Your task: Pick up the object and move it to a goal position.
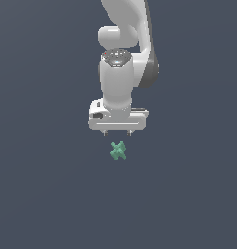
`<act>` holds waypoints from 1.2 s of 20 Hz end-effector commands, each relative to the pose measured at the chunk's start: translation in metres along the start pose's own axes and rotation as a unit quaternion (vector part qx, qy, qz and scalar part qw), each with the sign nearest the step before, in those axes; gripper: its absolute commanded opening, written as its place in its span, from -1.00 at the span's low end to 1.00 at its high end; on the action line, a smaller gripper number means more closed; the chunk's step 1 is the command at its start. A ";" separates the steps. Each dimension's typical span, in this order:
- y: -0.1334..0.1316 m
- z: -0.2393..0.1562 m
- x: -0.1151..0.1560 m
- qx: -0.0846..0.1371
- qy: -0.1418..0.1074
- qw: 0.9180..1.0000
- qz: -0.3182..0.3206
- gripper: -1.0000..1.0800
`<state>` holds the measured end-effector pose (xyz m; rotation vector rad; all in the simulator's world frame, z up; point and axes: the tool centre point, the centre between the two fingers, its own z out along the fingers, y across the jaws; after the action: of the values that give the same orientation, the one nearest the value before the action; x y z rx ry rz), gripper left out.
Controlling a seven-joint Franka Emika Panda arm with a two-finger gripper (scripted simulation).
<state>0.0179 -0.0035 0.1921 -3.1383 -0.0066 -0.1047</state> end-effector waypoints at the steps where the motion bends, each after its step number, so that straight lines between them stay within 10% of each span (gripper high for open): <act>1: 0.000 0.000 0.000 0.000 0.000 1.000 0.000 0.92; 24: 0.000 0.036 0.003 0.001 -0.017 1.000 0.001 0.92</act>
<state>0.0235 -0.0042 0.1667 -3.1373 -0.0120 -0.0679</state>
